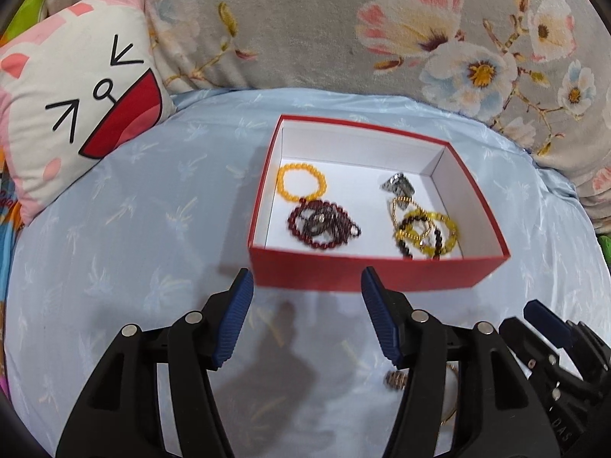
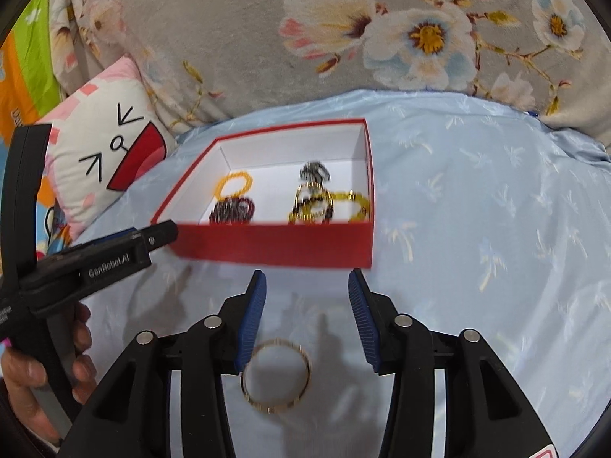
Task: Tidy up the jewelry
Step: 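Move both open tools back over the gold bangle and small ring, then grasp the gold bangle with the right tool while the left tool grasps the small bronze ring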
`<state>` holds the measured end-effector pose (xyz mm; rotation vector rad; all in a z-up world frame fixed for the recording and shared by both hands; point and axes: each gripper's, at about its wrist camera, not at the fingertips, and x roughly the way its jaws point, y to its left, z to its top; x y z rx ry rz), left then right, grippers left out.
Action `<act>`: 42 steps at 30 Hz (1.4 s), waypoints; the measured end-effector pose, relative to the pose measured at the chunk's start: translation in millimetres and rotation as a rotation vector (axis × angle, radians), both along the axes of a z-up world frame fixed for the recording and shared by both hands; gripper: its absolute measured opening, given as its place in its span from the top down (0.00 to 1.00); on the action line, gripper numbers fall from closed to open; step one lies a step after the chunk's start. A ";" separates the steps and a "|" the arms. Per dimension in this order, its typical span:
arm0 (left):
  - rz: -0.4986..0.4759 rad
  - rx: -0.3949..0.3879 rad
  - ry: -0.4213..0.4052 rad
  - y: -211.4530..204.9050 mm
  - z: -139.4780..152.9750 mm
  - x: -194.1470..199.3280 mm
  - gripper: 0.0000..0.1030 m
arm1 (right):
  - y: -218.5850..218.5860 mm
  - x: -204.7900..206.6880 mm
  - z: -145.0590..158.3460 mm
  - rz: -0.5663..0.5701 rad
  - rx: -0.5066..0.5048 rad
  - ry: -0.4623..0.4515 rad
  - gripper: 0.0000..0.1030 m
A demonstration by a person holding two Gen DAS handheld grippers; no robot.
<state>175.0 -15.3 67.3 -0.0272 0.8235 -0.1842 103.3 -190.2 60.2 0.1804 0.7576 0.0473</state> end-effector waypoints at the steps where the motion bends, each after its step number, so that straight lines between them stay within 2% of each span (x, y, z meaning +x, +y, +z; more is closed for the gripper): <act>1: 0.002 0.004 0.007 1.5 -3.6 -4.8 0.46 | 2.2 -4.7 -3.2 0.004 -0.005 0.009 0.56; 5: 0.011 0.006 0.036 6.3 -15.0 -17.4 0.46 | 10.9 -22.6 -19.2 0.017 -0.010 0.050 0.55; 10: 0.011 0.014 0.054 9.8 -25.5 -33.4 0.44 | 23.6 -35.9 -34.2 0.029 -0.028 0.081 0.44; 19: 0.030 0.034 0.086 21.0 -39.8 -51.4 0.43 | 46.2 -33.3 -49.2 0.052 -0.065 0.109 0.42; 29: 0.048 0.052 0.104 30.3 -47.2 -56.7 0.43 | 56.4 -21.0 -58.5 0.035 -0.120 0.122 0.41; 32: 0.049 0.056 0.106 30.9 -48.6 -57.4 0.43 | 57.3 -19.5 -60.0 0.031 -0.137 0.124 0.44; 34: 0.050 0.057 0.107 30.5 -48.9 -57.5 0.43 | 57.1 -20.1 -60.2 0.023 -0.155 0.120 0.49; 42: 0.037 0.060 0.113 26.1 -50.5 -59.9 0.43 | 50.6 -22.8 -60.6 0.021 -0.142 0.116 0.50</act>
